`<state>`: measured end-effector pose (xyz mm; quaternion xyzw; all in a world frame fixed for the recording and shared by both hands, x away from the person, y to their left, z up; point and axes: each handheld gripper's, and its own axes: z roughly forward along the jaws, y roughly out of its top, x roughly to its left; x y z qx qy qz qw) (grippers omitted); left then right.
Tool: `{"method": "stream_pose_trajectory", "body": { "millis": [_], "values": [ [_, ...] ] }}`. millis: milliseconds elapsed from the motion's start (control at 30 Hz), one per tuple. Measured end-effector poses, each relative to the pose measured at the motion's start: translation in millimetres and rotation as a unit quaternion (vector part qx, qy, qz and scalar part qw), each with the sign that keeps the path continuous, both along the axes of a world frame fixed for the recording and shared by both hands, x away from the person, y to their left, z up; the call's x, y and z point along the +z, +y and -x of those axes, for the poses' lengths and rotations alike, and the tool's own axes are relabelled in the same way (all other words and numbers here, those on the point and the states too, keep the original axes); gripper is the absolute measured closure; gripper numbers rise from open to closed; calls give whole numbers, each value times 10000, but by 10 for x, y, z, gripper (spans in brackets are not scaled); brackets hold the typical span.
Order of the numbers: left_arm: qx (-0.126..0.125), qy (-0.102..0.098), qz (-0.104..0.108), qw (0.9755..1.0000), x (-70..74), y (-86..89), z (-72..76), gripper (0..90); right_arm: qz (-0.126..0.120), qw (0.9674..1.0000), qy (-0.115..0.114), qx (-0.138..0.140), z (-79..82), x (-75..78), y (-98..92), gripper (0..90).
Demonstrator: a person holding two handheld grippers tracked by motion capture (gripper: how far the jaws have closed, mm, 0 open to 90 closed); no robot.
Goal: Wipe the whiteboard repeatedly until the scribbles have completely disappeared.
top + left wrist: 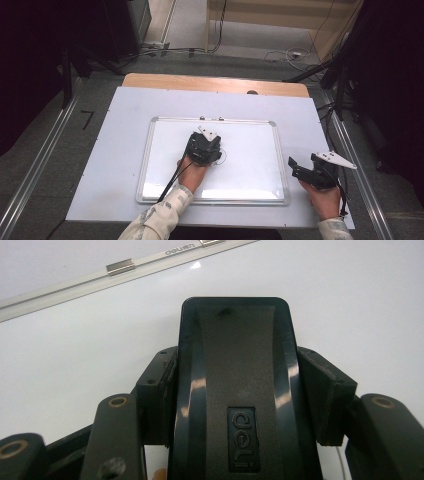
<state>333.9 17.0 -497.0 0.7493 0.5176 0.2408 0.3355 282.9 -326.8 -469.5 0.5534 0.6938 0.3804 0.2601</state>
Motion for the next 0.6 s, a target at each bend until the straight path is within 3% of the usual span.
{"method": "stream_pose_trajectory", "body": {
  "millis": [600],
  "values": [
    [-112,-2,11,9999,-1,-195,28,410,8,10000,-2,7,-5,0,9,129]
  ]
}}
